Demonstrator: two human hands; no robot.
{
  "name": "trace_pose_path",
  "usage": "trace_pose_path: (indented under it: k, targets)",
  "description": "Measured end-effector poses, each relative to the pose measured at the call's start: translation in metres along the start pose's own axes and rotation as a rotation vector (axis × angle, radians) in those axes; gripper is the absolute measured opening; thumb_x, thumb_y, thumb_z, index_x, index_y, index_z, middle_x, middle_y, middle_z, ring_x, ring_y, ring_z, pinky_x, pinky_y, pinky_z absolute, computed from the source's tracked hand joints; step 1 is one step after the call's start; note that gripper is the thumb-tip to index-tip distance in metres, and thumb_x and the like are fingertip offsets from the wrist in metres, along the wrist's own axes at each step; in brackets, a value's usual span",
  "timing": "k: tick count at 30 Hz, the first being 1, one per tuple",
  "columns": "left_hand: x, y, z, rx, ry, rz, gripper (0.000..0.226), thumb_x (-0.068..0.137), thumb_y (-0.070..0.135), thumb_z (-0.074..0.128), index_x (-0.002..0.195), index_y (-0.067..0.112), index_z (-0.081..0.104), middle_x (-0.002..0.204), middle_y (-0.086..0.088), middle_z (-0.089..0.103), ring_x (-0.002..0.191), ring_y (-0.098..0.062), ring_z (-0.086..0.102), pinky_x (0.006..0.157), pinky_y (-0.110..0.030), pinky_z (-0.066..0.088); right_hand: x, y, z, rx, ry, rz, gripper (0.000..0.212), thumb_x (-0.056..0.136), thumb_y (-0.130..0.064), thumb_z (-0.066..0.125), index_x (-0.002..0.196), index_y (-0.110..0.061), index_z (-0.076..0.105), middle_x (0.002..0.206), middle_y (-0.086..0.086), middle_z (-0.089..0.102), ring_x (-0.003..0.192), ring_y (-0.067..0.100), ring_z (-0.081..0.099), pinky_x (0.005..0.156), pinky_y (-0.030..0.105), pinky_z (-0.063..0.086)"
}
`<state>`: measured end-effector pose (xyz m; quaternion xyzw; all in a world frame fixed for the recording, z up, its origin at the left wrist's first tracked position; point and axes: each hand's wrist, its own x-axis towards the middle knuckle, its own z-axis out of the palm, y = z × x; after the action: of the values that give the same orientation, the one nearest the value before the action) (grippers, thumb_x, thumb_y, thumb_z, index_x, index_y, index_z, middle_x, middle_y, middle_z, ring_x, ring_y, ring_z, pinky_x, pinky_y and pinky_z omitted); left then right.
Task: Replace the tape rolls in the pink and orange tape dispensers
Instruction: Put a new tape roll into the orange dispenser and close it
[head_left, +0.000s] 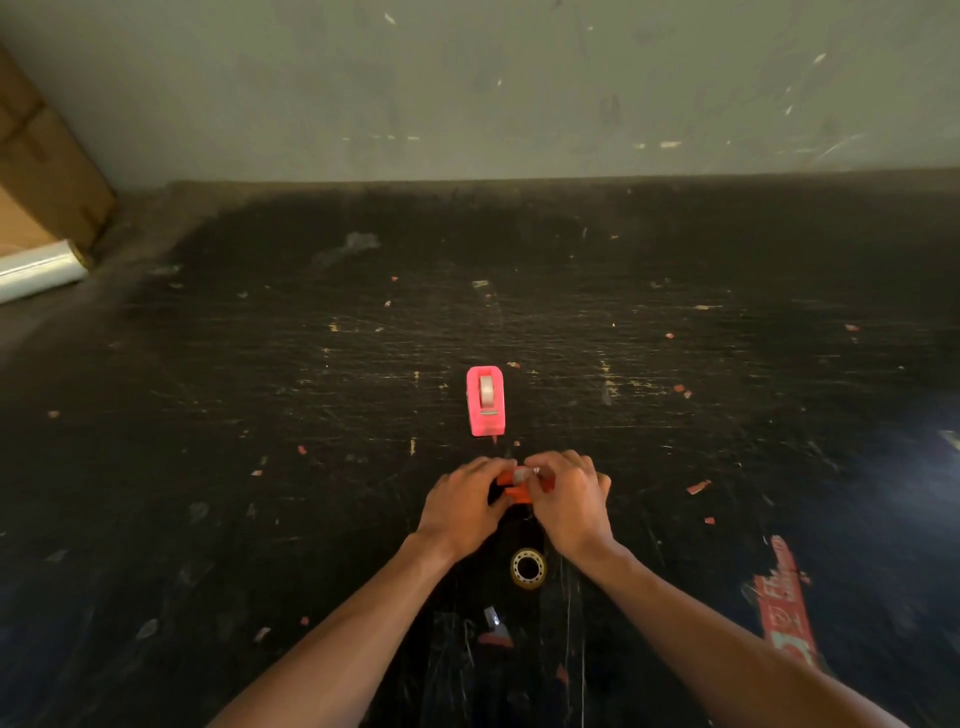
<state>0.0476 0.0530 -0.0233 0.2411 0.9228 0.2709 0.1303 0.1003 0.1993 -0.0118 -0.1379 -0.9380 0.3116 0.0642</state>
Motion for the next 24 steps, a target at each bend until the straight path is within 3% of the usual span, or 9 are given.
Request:
trace_pose_path:
  k: [9,11,14,24]
  targets:
    - [-0.001,0.001,0.0,-0.001,-0.008,-0.01,0.052,0.093,0.027,0.066,0.141,0.032,0.048,0.141,0.008,0.055,0.131,-0.014,0.052,0.109,-0.042,0.045,0.001,0.005,-0.007,0.068,-0.038,-0.006,0.01,0.093,-0.023,0.065,0.101,-0.026,0.069,0.102,-0.009,0.067,0.103,0.011,0.058,0.096,0.036,0.044]
    - [-0.001,0.0,0.0,-0.003,-0.009,-0.008,0.052,0.093,0.027,0.066,0.142,0.032,0.047,0.141,0.008,0.055,0.131,-0.014,0.052,0.109,-0.041,0.045,0.001,0.005,-0.008,0.142,-0.017,0.01,0.011,0.093,-0.018,0.065,0.102,-0.022,0.071,0.097,-0.009,0.067,0.096,0.008,0.061,0.088,0.026,0.049]
    - [-0.001,0.0,0.0,-0.009,-0.004,-0.007,0.052,0.094,0.027,0.066,0.142,0.031,0.048,0.142,0.007,0.054,0.131,-0.014,0.052,0.108,-0.038,0.045,-0.001,0.002,-0.011,0.247,0.004,0.075,0.012,0.094,-0.013,0.064,0.104,-0.016,0.069,0.092,-0.01,0.064,0.081,-0.003,0.06,0.067,0.009,0.044]
    - [-0.001,-0.001,-0.001,-0.013,-0.01,-0.014,0.053,0.093,0.03,0.066,0.143,0.031,0.047,0.142,0.006,0.054,0.131,-0.014,0.052,0.108,-0.038,0.045,0.004,0.021,-0.03,0.396,0.026,0.235,0.011,0.094,-0.011,0.062,0.101,-0.017,0.069,0.087,-0.012,0.065,0.08,0.0,0.062,0.064,0.013,0.045]
